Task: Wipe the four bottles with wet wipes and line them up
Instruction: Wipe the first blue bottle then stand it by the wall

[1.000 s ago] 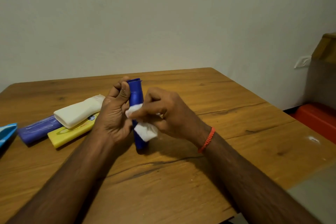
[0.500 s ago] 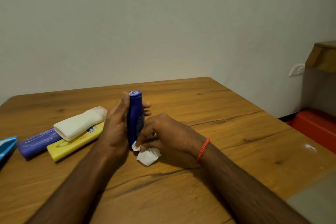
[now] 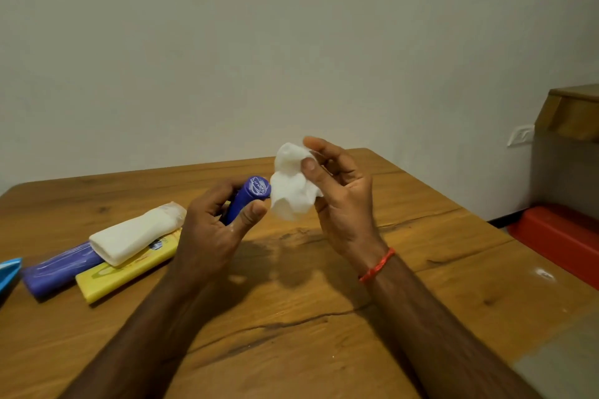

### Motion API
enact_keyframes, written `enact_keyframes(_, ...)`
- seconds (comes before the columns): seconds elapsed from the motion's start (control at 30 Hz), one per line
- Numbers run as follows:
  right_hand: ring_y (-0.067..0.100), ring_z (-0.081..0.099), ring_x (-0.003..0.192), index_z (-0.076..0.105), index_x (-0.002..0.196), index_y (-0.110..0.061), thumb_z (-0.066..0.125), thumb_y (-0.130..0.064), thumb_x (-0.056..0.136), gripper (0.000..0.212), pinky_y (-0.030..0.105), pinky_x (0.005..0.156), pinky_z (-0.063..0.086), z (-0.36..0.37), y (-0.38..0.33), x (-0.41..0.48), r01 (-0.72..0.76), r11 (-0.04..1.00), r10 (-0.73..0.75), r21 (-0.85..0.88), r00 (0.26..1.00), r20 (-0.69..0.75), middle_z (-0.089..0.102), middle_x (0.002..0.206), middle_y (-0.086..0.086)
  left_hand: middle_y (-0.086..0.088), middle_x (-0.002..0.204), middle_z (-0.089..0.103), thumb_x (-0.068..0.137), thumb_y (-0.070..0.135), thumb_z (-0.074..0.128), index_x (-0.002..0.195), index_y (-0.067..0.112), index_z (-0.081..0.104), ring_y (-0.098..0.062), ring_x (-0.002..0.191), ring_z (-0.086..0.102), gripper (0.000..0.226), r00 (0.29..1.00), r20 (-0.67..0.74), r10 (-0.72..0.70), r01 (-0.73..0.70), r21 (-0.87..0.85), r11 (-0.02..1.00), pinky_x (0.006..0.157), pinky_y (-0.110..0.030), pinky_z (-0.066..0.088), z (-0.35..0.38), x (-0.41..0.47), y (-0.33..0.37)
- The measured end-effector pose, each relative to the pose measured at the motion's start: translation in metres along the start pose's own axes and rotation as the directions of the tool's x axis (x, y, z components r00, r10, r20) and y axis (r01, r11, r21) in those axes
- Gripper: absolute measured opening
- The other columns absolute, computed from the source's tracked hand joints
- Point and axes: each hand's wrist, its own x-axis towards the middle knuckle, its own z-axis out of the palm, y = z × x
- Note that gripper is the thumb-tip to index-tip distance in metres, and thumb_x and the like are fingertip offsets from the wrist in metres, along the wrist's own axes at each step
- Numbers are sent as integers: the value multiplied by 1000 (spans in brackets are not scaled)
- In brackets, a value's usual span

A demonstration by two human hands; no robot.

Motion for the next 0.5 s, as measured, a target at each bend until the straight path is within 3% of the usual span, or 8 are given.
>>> enact_keyframes(0.07, 22, 67, 103, 74, 109, -10, 70, -2, 86, 25, 32, 83, 58, 4, 2, -6, 89, 977, -57, -195, 985, 163, 71, 110, 10, 17, 107, 69, 84, 57, 66, 120, 30, 63, -10, 96, 65, 45, 991, 65, 117, -122, 77, 990, 79, -16, 50, 0, 1, 0)
enact_keyframes(0.13, 25, 65, 101, 74, 107, -3, 69, 2, 88, 20, 36, 85, 58, 6, 7, -9, 270, 870, -139, -412, 937, 322, 67, 106, 15, 10, 112, 69, 85, 44, 69, 123, 27, 62, -14, 100, 65, 42, 978, 96, 183, -199, 185, 963, 84, -29, 53, -5, 2, -7)
enact_keyframes(0.2, 23, 61, 100, 76, 105, -2, 71, 1, 87, 19, 41, 85, 57, 6, 11, -9, 409, 754, -180, -514, 881, 437, 63, 102, 11, 8, 107, 68, 84, 40, 69, 118, 29, 65, -17, 95, 64, 36, 976, 101, 192, -216, 370, 903, 79, -48, 54, -13, 3, -18)
enact_keyframes(0.27, 21, 60, 101, 77, 102, -3, 75, 1, 84, 19, 39, 85, 56, 6, 14, -10, 476, 704, -192, -526, 841, 505, 63, 100, 8, 8, 99, 66, 82, 37, 68, 109, 29, 66, -19, 86, 62, 28, 980, 80, 180, -196, 463, 864, 69, -54, 52, -21, 4, -26)
enact_keyframes(0.37, 19, 62, 97, 78, 99, -3, 78, 1, 80, 19, 32, 83, 55, 6, 16, -11, 488, 710, -190, -508, 827, 530, 65, 97, 7, 10, 99, 66, 79, 36, 70, 106, 22, 69, -14, 88, 63, 31, 977, 67, 202, -211, 445, 870, 68, -49, 54, -25, 5, -22)
enact_keyframes(0.5, 18, 65, 98, 76, 100, -1, 77, 1, 80, 20, 32, 86, 57, 6, 14, -9, 342, 823, -145, -453, 898, 415, 66, 99, 5, 19, 99, 62, 85, 37, 64, 107, 17, 67, 3, 90, 59, 30, 963, 64, 262, -266, 386, 883, 73, -13, 47, -18, 5, -8)
